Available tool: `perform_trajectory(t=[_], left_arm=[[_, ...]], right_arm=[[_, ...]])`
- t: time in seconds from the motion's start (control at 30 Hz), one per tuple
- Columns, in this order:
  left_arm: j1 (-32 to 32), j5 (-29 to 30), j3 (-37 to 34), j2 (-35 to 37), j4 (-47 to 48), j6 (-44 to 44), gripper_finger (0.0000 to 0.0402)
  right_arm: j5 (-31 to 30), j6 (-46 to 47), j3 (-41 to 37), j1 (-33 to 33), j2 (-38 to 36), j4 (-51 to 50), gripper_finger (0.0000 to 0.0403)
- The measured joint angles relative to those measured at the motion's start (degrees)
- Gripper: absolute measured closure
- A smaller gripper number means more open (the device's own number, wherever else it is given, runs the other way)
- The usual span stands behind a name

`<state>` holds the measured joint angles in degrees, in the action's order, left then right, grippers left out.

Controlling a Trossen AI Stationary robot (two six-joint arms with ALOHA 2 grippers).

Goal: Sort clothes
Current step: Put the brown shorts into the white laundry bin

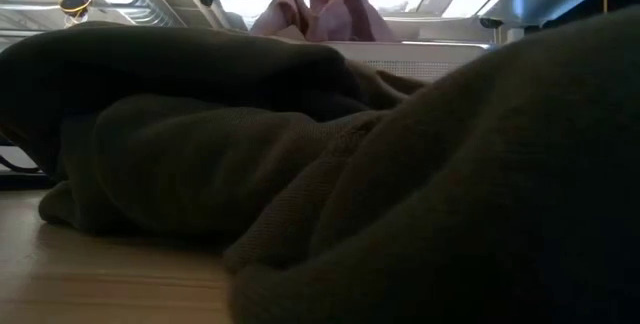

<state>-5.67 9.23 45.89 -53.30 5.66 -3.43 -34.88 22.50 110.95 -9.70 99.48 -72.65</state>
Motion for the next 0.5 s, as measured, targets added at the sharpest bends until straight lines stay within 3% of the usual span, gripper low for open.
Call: perform_trajectory(t=[0.13,0.27,0.4,0.5], left_arm=[[0.04,0.0,0.0,0.0,-0.21,0.01,0.0245],[0.04,0.0,0.0,0.0,-0.29,0.52,0.0245],[0.04,0.02,0.0,0.0,-0.59,0.62,0.0245],[0.02,0.02,0.0,0.0,-1.32,0.2,0.0245]], right_arm=[[1.36,5.47,-3.89,-8.95,-0.02,-1.39,0.0178],[2.69,9.62,-11.53,-14.52,-0.02,3.57,0.0178],[5.02,10.18,-21.52,-15.38,0.11,13.3,0.0178],[10.2,8.43,-28.58,-13.24,0.09,22.32,0.0178]])
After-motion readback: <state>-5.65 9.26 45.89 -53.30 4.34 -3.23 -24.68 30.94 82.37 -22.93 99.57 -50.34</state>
